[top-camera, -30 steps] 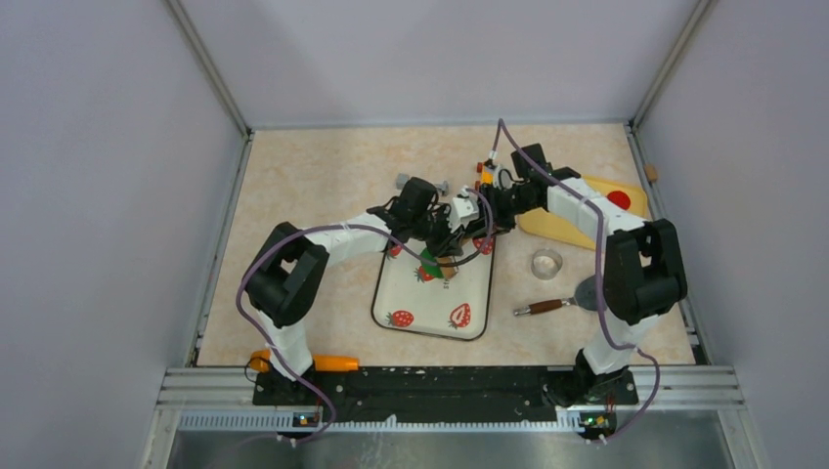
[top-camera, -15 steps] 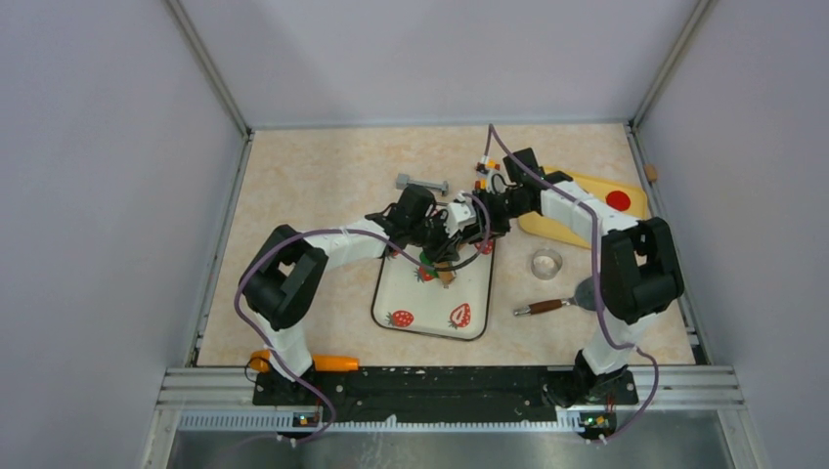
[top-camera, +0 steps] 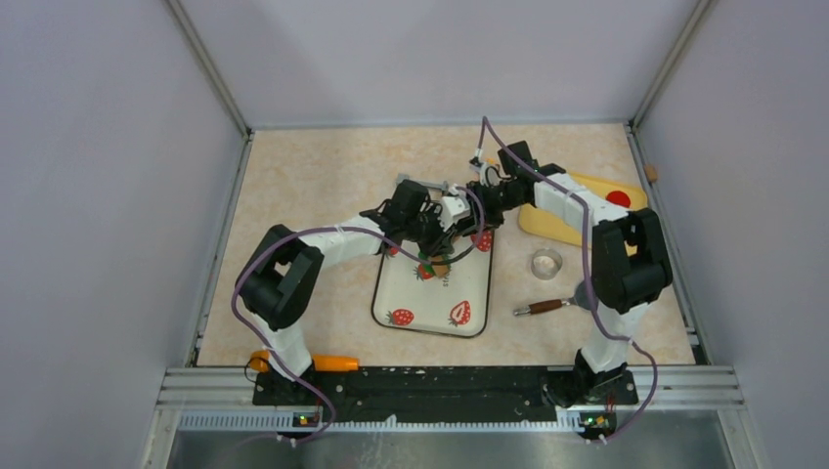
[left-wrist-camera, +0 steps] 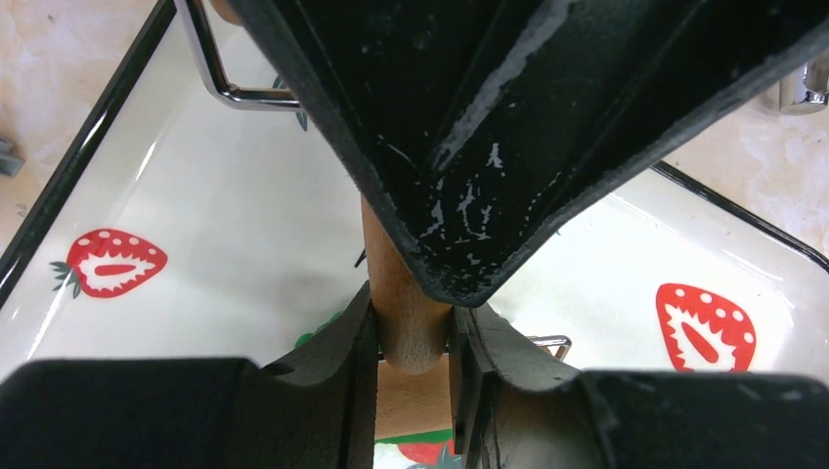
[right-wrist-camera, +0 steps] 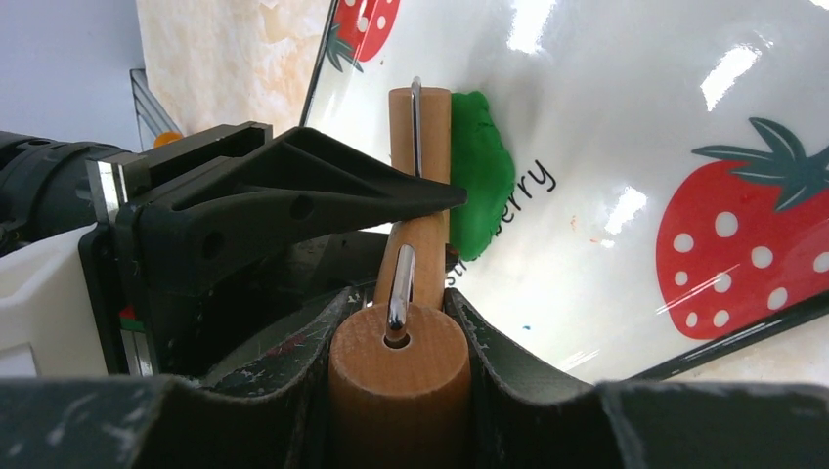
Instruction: Roll out the dumpling wrappers from the dough
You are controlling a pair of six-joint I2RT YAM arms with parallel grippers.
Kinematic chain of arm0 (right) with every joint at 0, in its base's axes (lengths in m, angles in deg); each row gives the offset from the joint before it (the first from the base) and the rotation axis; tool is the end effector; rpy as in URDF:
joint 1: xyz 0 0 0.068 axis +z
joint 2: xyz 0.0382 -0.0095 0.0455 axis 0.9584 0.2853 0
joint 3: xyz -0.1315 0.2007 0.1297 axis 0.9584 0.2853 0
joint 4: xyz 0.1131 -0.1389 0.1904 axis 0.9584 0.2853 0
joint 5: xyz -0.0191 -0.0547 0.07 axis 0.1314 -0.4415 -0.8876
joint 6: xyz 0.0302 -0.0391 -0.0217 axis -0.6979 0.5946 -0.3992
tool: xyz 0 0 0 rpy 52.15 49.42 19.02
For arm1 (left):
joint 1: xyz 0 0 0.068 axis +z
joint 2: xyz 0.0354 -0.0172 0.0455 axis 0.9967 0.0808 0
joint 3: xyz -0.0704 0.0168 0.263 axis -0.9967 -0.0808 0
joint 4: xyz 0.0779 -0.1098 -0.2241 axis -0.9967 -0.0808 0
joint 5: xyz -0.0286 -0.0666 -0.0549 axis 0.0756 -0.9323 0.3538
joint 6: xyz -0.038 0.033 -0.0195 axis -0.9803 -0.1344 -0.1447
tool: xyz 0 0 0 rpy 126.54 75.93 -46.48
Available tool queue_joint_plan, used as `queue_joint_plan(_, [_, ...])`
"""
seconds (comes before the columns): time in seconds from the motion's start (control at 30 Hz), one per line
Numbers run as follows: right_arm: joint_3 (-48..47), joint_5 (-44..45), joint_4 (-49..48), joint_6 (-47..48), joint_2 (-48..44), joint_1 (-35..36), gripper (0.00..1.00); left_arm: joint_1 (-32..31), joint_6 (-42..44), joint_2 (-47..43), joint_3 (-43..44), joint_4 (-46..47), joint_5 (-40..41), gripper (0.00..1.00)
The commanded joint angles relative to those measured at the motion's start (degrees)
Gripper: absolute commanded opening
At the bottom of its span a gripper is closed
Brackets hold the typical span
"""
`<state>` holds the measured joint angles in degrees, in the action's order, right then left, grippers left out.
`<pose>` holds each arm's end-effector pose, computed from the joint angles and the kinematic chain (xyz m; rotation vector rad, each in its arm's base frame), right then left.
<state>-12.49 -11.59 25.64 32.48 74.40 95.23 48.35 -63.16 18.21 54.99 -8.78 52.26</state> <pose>0.3432 0.1628 0.2263 -0.3986 2.6284 1.1780 0.2985 -0.2466 0.1907 1.2765 1.9080 -0.7545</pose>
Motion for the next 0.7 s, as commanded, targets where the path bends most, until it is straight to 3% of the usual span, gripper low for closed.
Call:
queue_joint_plan(0.0, [-3.42, -5.63, -0.99, 0.2, 0.58, 1.71, 0.0, 0.78, -0.63, -1.93, 2.51, 1.87, 1.43, 0.0])
queue_joint_plan(0.27, [-2.12, -0.4, -0.75, 2.46, 2.45, 2.63, 0.0, 1.25, -1.3, 0.58, -0.54, 2.25, 2.02, 0.0])
queue_joint_plan(0.43, [-0.7, 8.74, 0.94, 6.22, 3.62, 4.16, 0.0, 1.46, -1.4, 1.02, -4.43, 3.92, 2.08, 0.0])
queue_joint_plan(0.67, [0.99, 10.32, -0.45, 6.45, 6.1, 5.32, 0.0, 1.46, -2.52, -0.97, -8.86, 3.29, 3.62, 0.0])
